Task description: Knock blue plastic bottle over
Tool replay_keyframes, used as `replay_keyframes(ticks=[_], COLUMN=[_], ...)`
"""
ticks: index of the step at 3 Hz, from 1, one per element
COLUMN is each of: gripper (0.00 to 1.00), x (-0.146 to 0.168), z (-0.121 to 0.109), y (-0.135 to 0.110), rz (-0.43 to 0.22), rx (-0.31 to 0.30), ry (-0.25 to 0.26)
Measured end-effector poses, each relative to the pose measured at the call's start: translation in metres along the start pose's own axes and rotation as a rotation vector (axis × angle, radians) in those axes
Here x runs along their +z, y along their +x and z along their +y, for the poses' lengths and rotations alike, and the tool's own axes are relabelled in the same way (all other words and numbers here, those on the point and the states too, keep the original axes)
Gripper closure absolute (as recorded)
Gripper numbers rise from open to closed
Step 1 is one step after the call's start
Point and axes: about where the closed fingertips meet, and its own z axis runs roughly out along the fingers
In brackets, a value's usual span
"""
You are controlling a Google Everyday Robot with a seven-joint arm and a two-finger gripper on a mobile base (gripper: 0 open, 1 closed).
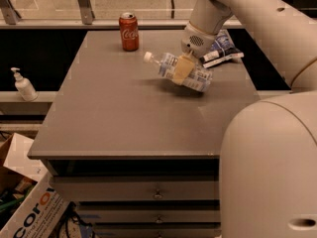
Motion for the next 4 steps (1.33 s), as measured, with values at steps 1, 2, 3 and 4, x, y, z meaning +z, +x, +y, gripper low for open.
replay_keyframes(ticks=[1, 2, 3, 4], gripper=[0.59, 0.36, 0.15, 0.00], x=[0.006, 0.009, 0.011, 0.011], z=[0.006, 0.013, 0.018, 0.022], y=[-0.005, -0.011, -0.016, -0.019], rz=[-0.050, -0.087, -0.111, -0.128], rx=[-0.027, -0.068, -0.103, -0.129], ry=[-0.052, -0.085, -0.106, -0.123])
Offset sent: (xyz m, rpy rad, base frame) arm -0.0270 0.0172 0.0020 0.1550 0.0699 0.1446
